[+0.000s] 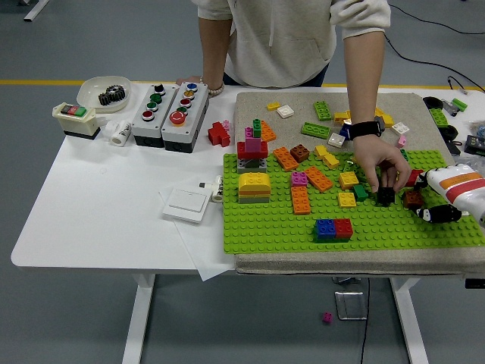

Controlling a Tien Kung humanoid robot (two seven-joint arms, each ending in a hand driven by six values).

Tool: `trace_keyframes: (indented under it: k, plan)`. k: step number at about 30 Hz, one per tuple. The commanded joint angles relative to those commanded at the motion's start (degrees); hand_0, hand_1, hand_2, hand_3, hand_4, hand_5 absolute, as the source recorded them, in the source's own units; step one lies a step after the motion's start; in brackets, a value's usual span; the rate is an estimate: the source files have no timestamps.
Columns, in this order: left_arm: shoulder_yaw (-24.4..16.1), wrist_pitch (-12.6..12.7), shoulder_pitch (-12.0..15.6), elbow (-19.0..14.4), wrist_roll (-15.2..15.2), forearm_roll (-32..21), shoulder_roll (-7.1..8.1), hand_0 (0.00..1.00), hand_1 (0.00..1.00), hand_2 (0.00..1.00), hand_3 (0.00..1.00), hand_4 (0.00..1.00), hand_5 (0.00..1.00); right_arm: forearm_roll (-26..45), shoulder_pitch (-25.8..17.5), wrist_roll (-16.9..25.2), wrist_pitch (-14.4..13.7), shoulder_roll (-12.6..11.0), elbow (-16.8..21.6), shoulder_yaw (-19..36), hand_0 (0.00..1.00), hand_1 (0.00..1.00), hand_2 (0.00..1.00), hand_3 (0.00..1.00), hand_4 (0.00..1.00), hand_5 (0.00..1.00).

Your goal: Pick up the brick,pile it on top of brick,press brick,pick up the brick,pile it on top of brick,press brick

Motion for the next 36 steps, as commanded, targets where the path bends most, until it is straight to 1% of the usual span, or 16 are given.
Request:
trace_keyframes:
  k: [5, 6, 11, 12, 17, 18, 22, 27, 32, 33, 36]
  plan:
    - [-0.1, 0.0, 0.1, 0.0, 0.1, 0.3, -0.01, 0.756, 0.723, 0.72, 0.587, 0.641, 0.661, 0.2, -0.1, 0.4, -0.9, 0.1, -0.2, -0.3, 0.425, 0.448, 0.515, 0.527, 0.672, 0.386]
    - [-0.1, 0.0, 0.1, 0.0, 0.1, 0.3, 0.0, 0.755, 0.724, 0.719, 0.587, 0.64, 0.661, 0.3, -0.2, 0.5, -1.1, 0.1, -0.2, -0.3, 0.274, 0.363, 0.449, 0.498, 0.618, 0.379]
    - [-0.3, -0.1, 0.1, 0.0, 0.2, 0.7, 0.02, 0.755, 0.724, 0.719, 0.587, 0.64, 0.661, 0.4, -0.3, 0.8, -1.3, 0.1, -0.4, -0.2, 0.274, 0.363, 0.449, 0.498, 0.618, 0.379]
    - [-0.3, -0.1, 0.1, 0.0, 0.2, 0.7, 0.02, 0.755, 0.724, 0.72, 0.587, 0.641, 0.662, 0.4, -0.3, 0.8, -1.3, 0.1, -0.4, -0.2, 0.233, 0.318, 0.419, 0.48, 0.6, 0.384]
    - [-0.5, -0.2, 0.3, 0.0, 0.4, 1.1, 0.02, 0.755, 0.724, 0.72, 0.587, 0.641, 0.662, 0.6, -0.6, 0.9, -2.1, 0.2, -0.2, 0.0, 0.233, 0.318, 0.419, 0.48, 0.6, 0.384]
    - [-0.5, -0.2, 0.3, 0.0, 0.4, 1.1, 0.02, 0.756, 0.724, 0.721, 0.587, 0.64, 0.661, 0.6, -0.6, 1.0, -2.1, 0.2, -0.2, 0.0, 0.201, 0.279, 0.394, 0.466, 0.581, 0.393]
    - [-0.6, -0.2, 0.4, 0.0, 0.5, 1.3, 0.0, 0.756, 0.724, 0.721, 0.587, 0.64, 0.661, 0.6, -0.8, 1.0, -2.4, 0.1, 0.4, 0.3, 0.201, 0.279, 0.394, 0.466, 0.581, 0.393]
    - [-0.7, -0.3, 0.4, -0.1, 0.5, 1.5, 0.03, 0.756, 0.724, 0.724, 0.587, 0.641, 0.661, 0.0, -1.4, 0.9, -2.7, -0.4, 2.5, 1.6, 0.199, 0.284, 0.39, 0.465, 0.577, 0.39]
    - [-0.5, -0.3, 0.2, -0.1, 0.3, 1.2, 0.08, 0.756, 0.723, 0.723, 0.587, 0.641, 0.662, -0.9, -2.1, 0.9, -3.0, -1.4, 6.4, 3.1, 0.198, 0.283, 0.39, 0.466, 0.572, 0.384]
    - [-0.5, -0.3, 0.2, -0.1, 0.3, 1.1, 0.08, 0.756, 0.723, 0.723, 0.587, 0.641, 0.662, -1.0, -2.1, 0.9, -3.0, -1.5, 6.6, 3.2, 0.198, 0.283, 0.39, 0.466, 0.572, 0.384]
    - [-0.4, -0.3, 0.1, 0.0, 0.3, 1.0, 0.11, 0.756, 0.723, 0.723, 0.587, 0.641, 0.662, -1.7, -2.5, 0.9, -3.1, -2.2, 9.4, 3.9, 0.198, 0.283, 0.39, 0.466, 0.572, 0.384]
